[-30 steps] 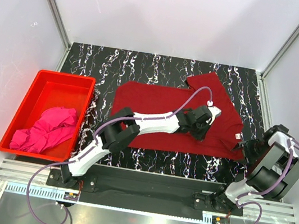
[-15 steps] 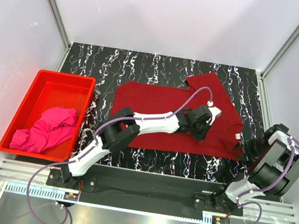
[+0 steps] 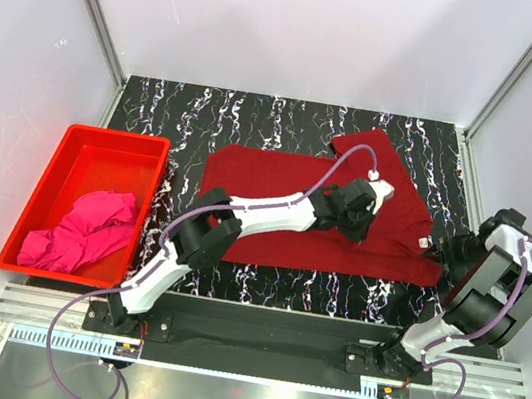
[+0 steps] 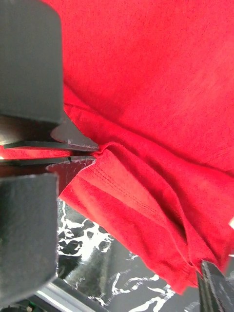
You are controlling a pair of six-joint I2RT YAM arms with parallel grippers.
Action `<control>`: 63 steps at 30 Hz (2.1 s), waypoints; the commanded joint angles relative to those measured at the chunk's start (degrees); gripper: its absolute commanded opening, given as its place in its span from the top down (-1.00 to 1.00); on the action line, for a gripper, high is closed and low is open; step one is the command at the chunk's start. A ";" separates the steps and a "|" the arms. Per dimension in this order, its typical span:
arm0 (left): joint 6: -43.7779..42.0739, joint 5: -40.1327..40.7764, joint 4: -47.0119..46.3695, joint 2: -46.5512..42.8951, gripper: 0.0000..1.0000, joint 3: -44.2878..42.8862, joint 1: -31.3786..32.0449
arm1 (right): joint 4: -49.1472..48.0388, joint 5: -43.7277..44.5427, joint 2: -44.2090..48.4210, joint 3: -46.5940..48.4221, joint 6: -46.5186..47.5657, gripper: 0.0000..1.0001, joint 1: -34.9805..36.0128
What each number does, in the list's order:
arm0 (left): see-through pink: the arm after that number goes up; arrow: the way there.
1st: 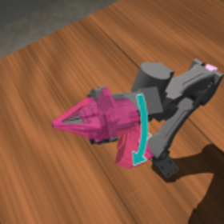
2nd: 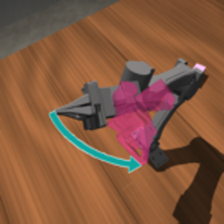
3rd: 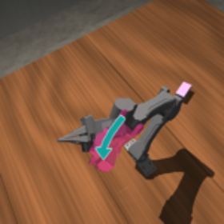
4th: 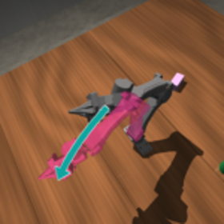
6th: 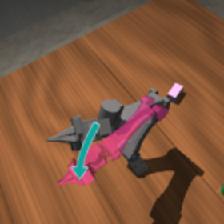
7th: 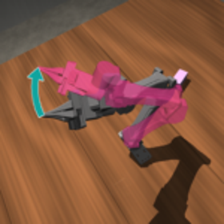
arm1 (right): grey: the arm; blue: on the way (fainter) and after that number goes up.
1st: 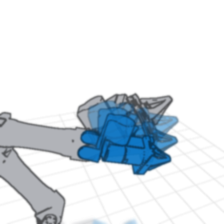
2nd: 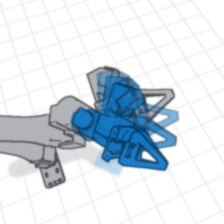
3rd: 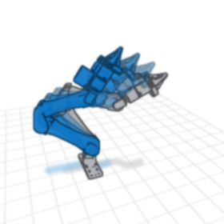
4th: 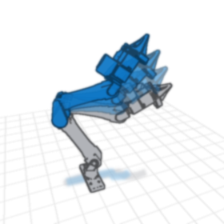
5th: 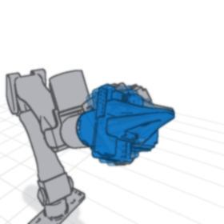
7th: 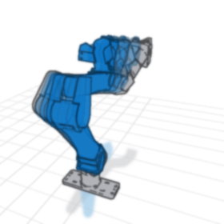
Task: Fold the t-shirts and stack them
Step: Fold the tshirt
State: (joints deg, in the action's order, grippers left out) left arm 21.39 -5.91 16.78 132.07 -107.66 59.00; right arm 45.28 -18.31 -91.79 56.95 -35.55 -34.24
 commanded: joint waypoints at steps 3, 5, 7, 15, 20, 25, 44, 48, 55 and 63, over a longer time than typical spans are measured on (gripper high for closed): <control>-0.21 1.34 -3.50 -4.72 1.00 -1.85 -2.84 | -0.19 -3.66 -1.37 4.48 -2.24 1.00 -0.21; -0.12 1.78 -3.68 -4.72 1.00 -2.38 -3.45 | -0.89 -4.11 -1.73 5.62 -2.94 1.00 0.05; -0.12 1.87 -3.94 -4.63 1.00 -2.38 -4.07 | -0.89 -4.37 -2.43 6.85 -3.12 1.00 0.22; 0.32 2.57 -4.82 -3.23 1.00 -2.91 -6.18 | -2.91 -7.97 -9.62 14.06 -1.63 0.93 5.57; 0.41 3.19 -5.61 -1.91 1.00 -3.61 -7.15 | -4.14 -7.53 -12.89 16.97 -1.54 0.93 6.90; 0.15 3.54 -6.14 -1.03 1.00 -3.88 -8.02 | -4.41 -7.97 -15.43 19.42 -0.75 0.93 7.17; 1.29 3.45 -6.23 1.70 0.91 -4.84 -8.73 | -8.45 -13.60 -25.19 27.95 -1.63 0.74 9.98; 1.55 4.06 -6.32 2.05 0.90 -5.02 -9.25 | -8.45 -13.77 -26.25 29.36 -2.07 0.71 10.60; 1.82 4.94 -5.88 2.93 0.87 -5.20 -10.05 | -7.84 -14.39 -28.09 31.29 -1.72 0.63 11.03; 1.47 8.19 -1.41 5.56 0.23 -9.57 -10.92 | -3.10 -11.76 -25.99 33.66 0.65 0.42 11.39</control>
State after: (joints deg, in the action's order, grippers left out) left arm 23.20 -1.52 14.28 136.07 -112.07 48.64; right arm 38.85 -30.92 -120.42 87.90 -36.88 -23.40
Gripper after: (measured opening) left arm 0.346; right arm 0.260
